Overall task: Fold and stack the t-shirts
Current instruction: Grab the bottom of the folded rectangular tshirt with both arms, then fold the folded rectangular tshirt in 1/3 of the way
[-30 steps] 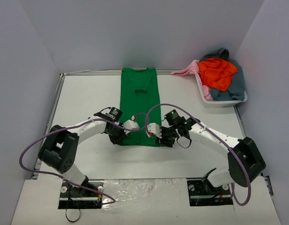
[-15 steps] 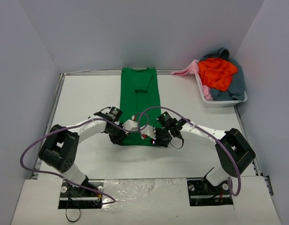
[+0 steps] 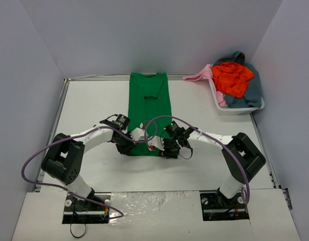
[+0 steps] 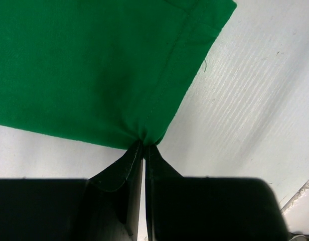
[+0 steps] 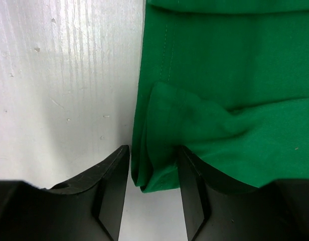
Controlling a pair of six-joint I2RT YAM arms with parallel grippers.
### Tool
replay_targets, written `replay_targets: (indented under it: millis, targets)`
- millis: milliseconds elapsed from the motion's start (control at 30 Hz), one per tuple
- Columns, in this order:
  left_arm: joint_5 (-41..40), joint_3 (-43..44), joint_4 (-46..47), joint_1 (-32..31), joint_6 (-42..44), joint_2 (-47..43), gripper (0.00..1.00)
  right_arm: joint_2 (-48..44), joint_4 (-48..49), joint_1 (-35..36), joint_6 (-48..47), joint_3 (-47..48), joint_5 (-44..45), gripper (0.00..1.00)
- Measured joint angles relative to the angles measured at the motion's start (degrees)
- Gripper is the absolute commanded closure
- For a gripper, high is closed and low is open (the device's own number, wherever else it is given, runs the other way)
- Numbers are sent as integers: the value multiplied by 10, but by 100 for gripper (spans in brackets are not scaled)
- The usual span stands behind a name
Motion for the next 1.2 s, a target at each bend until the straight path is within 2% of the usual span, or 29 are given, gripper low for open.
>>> replay_targets:
  millis: [133,267,367,633,933,1200]
  targets:
    - [1,0,-3,5,0,0,98,5,3,0,0,4,3,65]
    - [1,0,-5,6,0,0,98,12,5,0,3,10,3,84]
    - [1,0,-5,6,0,0,98,13,6,0,4,11,6,89]
    - [1,0,-13,6,0,-6,98,7,-15,0,5,14,7,92]
    - [10,7,-49,6,7,-45,98,-26,-87,0,5,28,-11,100]
    - [33,25,-107,6,31,-63,98,-46,-157,-1,5,59,-42,100]
